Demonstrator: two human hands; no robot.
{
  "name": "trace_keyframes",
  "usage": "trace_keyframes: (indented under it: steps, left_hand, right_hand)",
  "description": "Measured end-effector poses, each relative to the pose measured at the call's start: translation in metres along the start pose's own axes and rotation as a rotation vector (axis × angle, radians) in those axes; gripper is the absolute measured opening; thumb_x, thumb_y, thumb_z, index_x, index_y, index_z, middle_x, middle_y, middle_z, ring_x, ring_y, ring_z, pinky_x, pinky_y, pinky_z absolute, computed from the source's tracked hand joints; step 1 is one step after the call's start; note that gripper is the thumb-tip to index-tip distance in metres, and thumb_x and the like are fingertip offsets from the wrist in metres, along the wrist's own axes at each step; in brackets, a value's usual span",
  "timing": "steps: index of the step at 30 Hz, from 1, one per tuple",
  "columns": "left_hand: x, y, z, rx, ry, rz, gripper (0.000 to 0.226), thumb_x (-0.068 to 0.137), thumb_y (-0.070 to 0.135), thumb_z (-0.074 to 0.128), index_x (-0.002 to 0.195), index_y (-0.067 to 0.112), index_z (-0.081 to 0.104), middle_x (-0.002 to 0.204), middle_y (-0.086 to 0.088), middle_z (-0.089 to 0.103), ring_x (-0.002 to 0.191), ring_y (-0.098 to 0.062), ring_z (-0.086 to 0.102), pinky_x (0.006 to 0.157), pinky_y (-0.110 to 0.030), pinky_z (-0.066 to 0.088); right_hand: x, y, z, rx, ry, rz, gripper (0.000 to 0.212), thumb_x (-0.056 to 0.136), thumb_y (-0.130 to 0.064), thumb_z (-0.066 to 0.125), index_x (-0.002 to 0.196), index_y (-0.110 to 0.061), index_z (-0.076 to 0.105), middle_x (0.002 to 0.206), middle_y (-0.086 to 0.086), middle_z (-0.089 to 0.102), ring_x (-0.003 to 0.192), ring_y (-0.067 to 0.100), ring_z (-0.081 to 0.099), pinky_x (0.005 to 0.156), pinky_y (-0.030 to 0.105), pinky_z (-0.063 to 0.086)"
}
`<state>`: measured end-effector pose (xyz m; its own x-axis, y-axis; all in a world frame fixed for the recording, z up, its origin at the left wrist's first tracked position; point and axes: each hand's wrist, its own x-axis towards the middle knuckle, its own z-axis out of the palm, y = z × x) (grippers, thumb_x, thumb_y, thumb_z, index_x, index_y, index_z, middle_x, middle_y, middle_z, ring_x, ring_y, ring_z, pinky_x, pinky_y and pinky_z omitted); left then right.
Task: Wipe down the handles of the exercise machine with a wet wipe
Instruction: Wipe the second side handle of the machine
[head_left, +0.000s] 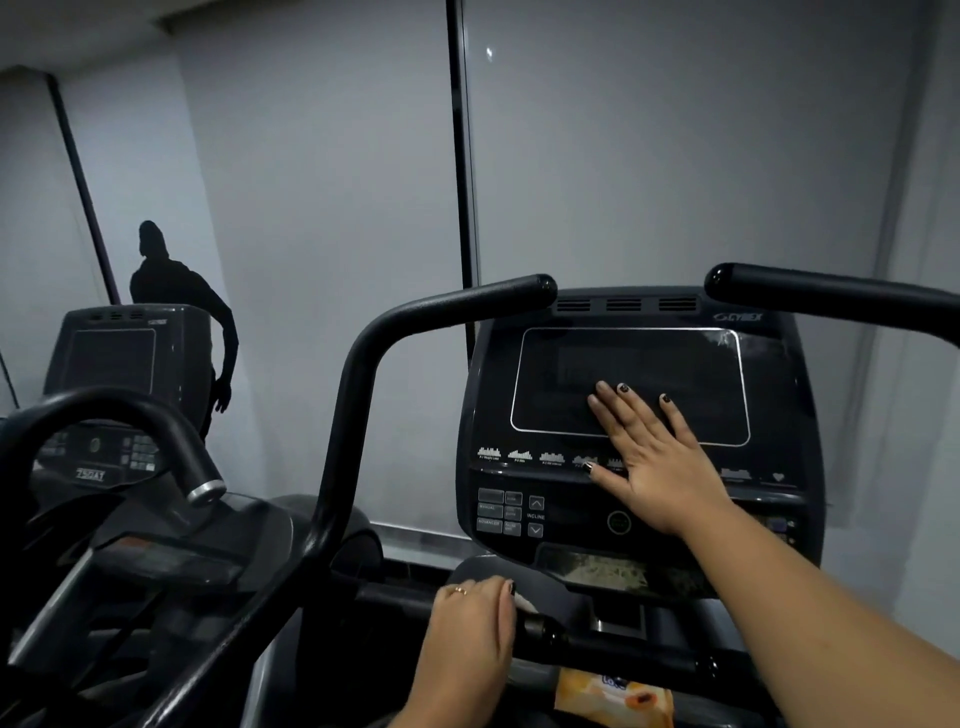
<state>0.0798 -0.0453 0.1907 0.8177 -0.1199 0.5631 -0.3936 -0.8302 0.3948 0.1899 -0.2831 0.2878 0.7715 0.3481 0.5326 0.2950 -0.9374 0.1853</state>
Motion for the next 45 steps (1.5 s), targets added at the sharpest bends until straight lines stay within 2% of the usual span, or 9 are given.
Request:
trace_keyframes:
  steps: [7, 10, 15, 18, 20, 25, 32, 40, 45]
  left_hand:
    - [0.057, 0.026, -0.037, -1.171, 0.509, -0.939, 0.035, 0.102, 0.022, 0.038, 0.090, -0.001, 0.061, 0.083, -0.021, 0.064, 0.070, -0.034, 0.060, 0.053, -0.030, 0.046]
    - [0.093, 0.039, -0.086, -1.372, 0.712, -0.918, 0.030, 0.100, 0.016, 0.037, 0.088, 0.000, 0.059, 0.084, -0.015, 0.059, 0.067, -0.026, 0.056, 0.052, -0.027, 0.045]
    - [0.164, 0.064, -0.172, -1.315, 1.116, -0.617, 0.035, 0.105, 0.021, 0.030, 0.124, 0.002, 0.052, 0.118, -0.022, 0.057, 0.107, -0.037, 0.057, 0.089, -0.042, 0.046]
    - [0.214, 0.085, -0.199, -1.201, 1.181, -0.293, 0.031, 0.105, 0.016, 0.031, 0.108, 0.006, 0.060, 0.097, -0.004, 0.064, 0.086, -0.014, 0.063, 0.078, -0.016, 0.044]
    - [0.234, 0.089, -0.195, -0.808, 0.998, -0.164, 0.033, 0.104, 0.016, 0.034, 0.103, 0.010, 0.066, 0.091, -0.004, 0.067, 0.084, -0.023, 0.060, 0.072, -0.023, 0.042]
    - [0.253, 0.064, -0.154, 0.013, 0.017, 0.016, 0.046, 0.103, 0.047, 0.028, 0.086, 0.023, 0.063, 0.082, -0.003, 0.064, 0.093, -0.029, 0.063, 0.078, -0.034, 0.044]
    - [0.282, 0.057, -0.183, -0.035, -0.167, 0.029, 0.030, 0.093, 0.024, 0.053, 0.120, 0.021, 0.066, 0.112, -0.001, 0.070, 0.107, -0.018, 0.064, 0.094, -0.030, 0.049]
    - [0.297, 0.059, -0.184, 0.280, -0.299, 0.160, 0.042, 0.070, 0.029, 0.084, 0.108, 0.022, 0.068, 0.093, 0.010, 0.069, 0.088, -0.012, 0.064, 0.078, -0.027, 0.050]
    - [0.286, 0.048, -0.156, 0.448, -0.145, 0.267, 0.034, 0.082, 0.026, 0.067, 0.110, 0.016, 0.050, 0.099, -0.002, 0.063, 0.093, -0.026, 0.060, 0.072, -0.035, 0.046]
  right_hand:
    - [-0.001, 0.004, 0.012, -0.003, 0.105, 0.006, 0.076, 0.093, -0.068, 0.017, 0.156, -0.028, 0.003, 0.163, -0.013, -0.008, 0.149, 0.005, -0.008, 0.118, 0.044, 0.004]
    - [0.000, 0.004, 0.014, -0.005, 0.148, 0.003, 0.076, 0.093, -0.068, 0.020, 0.156, -0.027, 0.008, 0.164, -0.011, -0.001, 0.149, 0.006, -0.003, 0.117, 0.044, 0.009]
    - [0.000, 0.004, 0.014, -0.007, 0.200, -0.004, 0.076, 0.093, -0.067, 0.027, 0.155, -0.025, 0.018, 0.164, -0.008, 0.008, 0.149, 0.008, 0.008, 0.115, 0.045, 0.015]
    - [-0.001, 0.005, 0.014, -0.003, 0.216, -0.014, 0.074, 0.094, -0.067, 0.022, 0.155, -0.025, 0.019, 0.164, -0.008, 0.009, 0.149, 0.008, 0.009, 0.114, 0.045, 0.016]
    - [-0.001, 0.005, 0.014, 0.005, 0.230, -0.012, 0.073, 0.094, -0.067, 0.020, 0.155, -0.025, 0.022, 0.163, -0.008, 0.012, 0.149, 0.008, 0.011, 0.113, 0.045, 0.018]
    - [-0.001, 0.005, 0.015, 0.010, 0.285, -0.023, 0.073, 0.094, -0.067, 0.025, 0.153, -0.024, 0.029, 0.162, -0.007, 0.018, 0.148, 0.009, 0.017, 0.111, 0.044, 0.020]
    - [0.002, 0.006, 0.016, 0.006, 0.338, -0.039, 0.075, 0.090, -0.066, 0.034, 0.151, -0.023, 0.034, 0.161, -0.007, 0.021, 0.147, 0.009, 0.019, 0.112, 0.044, 0.021]
    - [0.001, 0.007, 0.019, 0.011, 0.353, -0.043, 0.075, 0.089, -0.066, 0.036, 0.151, -0.024, 0.032, 0.162, -0.007, 0.020, 0.147, 0.009, 0.018, 0.112, 0.044, 0.020]
    - [0.003, 0.007, 0.019, 0.025, 0.351, -0.049, 0.078, 0.088, -0.067, 0.040, 0.152, -0.025, 0.030, 0.162, -0.007, 0.019, 0.148, 0.009, 0.018, 0.112, 0.044, 0.020]
